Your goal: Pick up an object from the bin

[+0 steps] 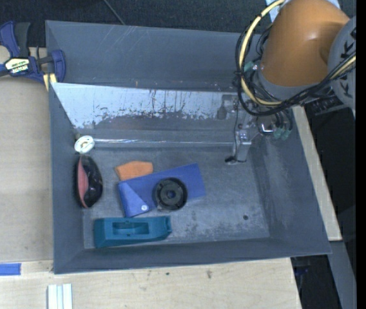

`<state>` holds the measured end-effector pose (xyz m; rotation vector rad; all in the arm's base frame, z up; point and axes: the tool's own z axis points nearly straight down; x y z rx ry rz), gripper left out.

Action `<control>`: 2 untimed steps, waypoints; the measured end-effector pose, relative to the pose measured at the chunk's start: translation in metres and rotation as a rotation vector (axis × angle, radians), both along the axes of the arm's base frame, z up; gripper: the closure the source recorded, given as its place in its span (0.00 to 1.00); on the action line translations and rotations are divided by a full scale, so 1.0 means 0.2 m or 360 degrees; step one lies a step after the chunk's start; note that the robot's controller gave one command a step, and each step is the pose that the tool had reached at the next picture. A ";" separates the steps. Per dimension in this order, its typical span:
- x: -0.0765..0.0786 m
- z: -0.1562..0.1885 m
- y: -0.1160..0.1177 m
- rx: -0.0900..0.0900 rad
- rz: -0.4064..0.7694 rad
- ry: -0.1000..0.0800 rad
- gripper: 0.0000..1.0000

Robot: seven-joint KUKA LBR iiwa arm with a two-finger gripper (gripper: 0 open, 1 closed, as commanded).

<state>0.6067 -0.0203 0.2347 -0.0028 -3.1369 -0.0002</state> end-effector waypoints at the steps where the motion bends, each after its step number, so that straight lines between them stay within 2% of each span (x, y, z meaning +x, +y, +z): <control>1: 0.01 0.03 0.00 0.0000 0.0000 -0.0014 0.00; 2: 0.04 -0.26 0.10 -0.0001 0.0090 -0.0023 0.00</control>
Offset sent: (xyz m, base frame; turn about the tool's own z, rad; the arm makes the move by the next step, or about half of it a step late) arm 0.0131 0.0469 -0.1227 -0.1257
